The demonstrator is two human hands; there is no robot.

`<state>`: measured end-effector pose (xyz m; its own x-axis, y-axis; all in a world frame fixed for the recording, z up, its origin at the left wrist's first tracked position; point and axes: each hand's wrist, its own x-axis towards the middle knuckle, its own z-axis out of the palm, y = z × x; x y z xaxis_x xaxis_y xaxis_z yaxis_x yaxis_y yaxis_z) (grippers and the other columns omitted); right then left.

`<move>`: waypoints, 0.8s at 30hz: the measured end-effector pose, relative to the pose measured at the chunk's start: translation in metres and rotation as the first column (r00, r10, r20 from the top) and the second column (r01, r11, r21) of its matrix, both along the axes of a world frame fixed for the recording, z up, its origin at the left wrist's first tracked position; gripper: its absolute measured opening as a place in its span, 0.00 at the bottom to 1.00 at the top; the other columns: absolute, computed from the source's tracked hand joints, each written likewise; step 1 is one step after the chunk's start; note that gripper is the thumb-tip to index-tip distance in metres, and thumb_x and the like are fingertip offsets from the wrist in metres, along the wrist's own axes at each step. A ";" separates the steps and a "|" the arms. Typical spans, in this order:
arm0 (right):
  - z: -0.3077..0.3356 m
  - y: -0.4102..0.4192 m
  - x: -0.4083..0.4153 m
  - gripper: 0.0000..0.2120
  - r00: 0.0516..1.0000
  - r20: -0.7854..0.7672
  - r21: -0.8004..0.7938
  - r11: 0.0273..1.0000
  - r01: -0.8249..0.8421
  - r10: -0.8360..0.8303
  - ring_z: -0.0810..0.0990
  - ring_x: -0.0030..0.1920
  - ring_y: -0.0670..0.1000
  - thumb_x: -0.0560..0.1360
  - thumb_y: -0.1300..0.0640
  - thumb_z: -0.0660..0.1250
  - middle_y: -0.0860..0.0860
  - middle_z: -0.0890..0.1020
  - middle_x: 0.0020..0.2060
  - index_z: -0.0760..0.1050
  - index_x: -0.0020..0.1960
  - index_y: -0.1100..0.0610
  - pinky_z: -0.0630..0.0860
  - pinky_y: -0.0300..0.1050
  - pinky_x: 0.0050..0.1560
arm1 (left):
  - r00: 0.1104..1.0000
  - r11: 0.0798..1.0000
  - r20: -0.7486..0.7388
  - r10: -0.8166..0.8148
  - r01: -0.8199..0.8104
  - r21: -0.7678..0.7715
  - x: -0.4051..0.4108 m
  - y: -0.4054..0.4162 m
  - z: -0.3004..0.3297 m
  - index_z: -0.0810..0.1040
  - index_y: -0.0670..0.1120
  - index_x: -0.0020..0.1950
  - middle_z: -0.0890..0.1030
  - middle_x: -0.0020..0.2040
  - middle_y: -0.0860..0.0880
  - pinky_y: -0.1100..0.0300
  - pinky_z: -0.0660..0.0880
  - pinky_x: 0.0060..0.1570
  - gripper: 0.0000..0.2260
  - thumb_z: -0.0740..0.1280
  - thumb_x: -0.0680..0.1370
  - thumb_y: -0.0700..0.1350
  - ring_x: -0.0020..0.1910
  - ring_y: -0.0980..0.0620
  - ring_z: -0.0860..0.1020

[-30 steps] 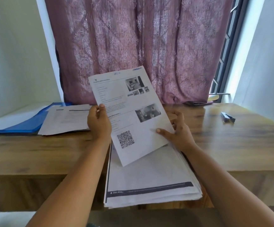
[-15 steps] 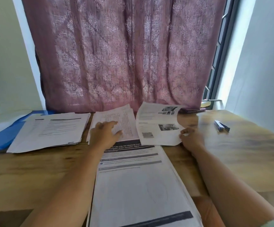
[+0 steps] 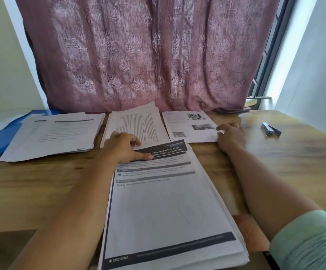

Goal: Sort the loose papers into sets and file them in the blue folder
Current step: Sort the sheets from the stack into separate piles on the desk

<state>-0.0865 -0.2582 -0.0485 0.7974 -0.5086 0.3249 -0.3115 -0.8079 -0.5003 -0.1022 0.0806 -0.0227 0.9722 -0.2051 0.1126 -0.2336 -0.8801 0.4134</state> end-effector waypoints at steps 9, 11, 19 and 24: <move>0.019 0.032 -0.031 0.08 0.955 0.250 0.101 0.977 -0.188 0.158 0.76 0.53 0.50 0.77 0.53 0.67 0.50 0.81 0.54 0.81 0.54 0.51 0.72 0.41 0.52 | 0.998 0.990 0.006 -0.067 0.067 -0.125 0.010 0.002 -0.009 0.77 0.53 0.57 0.78 0.53 0.53 0.46 0.73 0.60 0.26 0.74 0.65 0.65 0.55 0.49 0.75; 0.024 0.056 -0.050 0.10 0.926 0.218 0.229 0.906 -0.355 0.307 0.76 0.43 0.45 0.75 0.45 0.70 0.44 0.81 0.43 0.81 0.51 0.50 0.70 0.35 0.42 | 0.998 0.986 0.015 -0.063 0.065 -0.151 0.006 -0.001 -0.006 0.76 0.53 0.59 0.77 0.52 0.53 0.48 0.74 0.59 0.33 0.72 0.61 0.70 0.54 0.49 0.75; 0.010 0.077 -0.052 0.26 0.883 -0.025 0.164 0.873 -0.459 0.468 0.76 0.38 0.44 0.63 0.44 0.80 0.43 0.77 0.37 0.75 0.56 0.49 0.70 0.36 0.40 | 0.994 0.982 -0.014 -0.110 0.107 -0.156 0.004 -0.004 -0.008 0.78 0.53 0.54 0.79 0.53 0.54 0.45 0.73 0.61 0.32 0.73 0.57 0.70 0.54 0.52 0.76; 0.008 0.072 -0.050 0.14 0.844 0.178 0.203 0.821 -0.534 0.505 0.73 0.33 0.47 0.69 0.51 0.77 0.45 0.76 0.32 0.72 0.43 0.48 0.71 0.41 0.37 | 0.996 0.970 0.027 -0.084 0.088 -0.225 0.005 -0.006 -0.008 0.77 0.55 0.53 0.79 0.53 0.54 0.45 0.73 0.60 0.33 0.69 0.56 0.74 0.57 0.49 0.75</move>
<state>-0.1367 -0.1859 -0.0402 0.9306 -0.1013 0.3518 0.1903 -0.6872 -0.7011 -0.0975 0.0746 -0.0307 0.9496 -0.2550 0.1822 -0.3130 -0.7405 0.5947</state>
